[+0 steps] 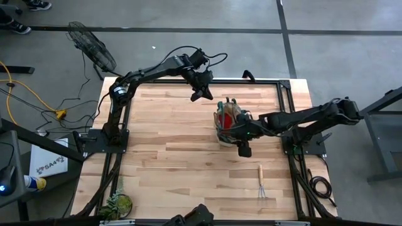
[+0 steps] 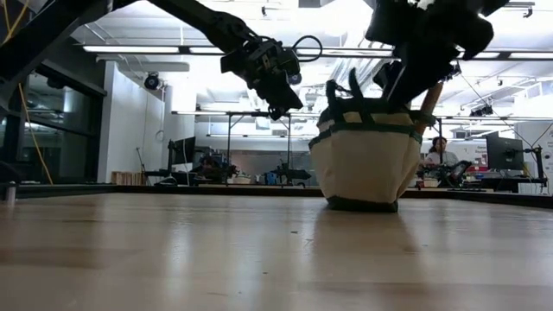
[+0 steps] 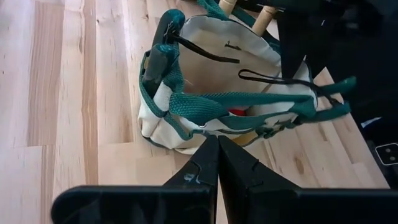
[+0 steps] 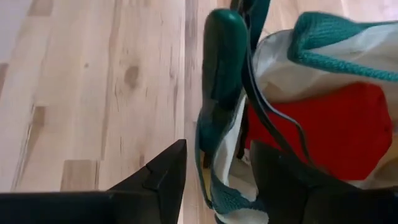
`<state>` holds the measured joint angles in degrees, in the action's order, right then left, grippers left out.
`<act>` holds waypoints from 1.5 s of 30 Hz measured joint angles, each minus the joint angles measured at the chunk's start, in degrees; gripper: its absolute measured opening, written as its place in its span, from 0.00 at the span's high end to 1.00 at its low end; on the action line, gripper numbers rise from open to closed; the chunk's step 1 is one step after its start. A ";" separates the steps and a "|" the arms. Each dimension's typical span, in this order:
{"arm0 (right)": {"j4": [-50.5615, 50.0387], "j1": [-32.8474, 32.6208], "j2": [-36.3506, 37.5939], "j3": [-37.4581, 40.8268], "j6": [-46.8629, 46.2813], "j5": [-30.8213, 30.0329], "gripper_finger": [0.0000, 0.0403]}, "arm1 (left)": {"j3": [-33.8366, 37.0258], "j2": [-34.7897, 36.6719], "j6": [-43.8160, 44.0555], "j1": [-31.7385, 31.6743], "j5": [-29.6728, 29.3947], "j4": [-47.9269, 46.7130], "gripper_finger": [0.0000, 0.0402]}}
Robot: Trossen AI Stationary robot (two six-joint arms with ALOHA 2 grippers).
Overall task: Pick & Place Garden tools in Gardening bag
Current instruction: Adjust the gardening bag
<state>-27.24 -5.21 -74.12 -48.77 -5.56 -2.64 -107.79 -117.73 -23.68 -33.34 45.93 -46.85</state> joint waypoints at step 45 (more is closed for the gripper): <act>-51.98 -0.04 3.58 -6.54 19.66 2.57 1.00 | 0.02 -0.04 -0.42 1.61 7.36 0.38 1.00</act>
<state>-79.22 -5.26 -70.54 -55.31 14.10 -0.07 -107.77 -117.78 -24.10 -31.73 53.30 -46.47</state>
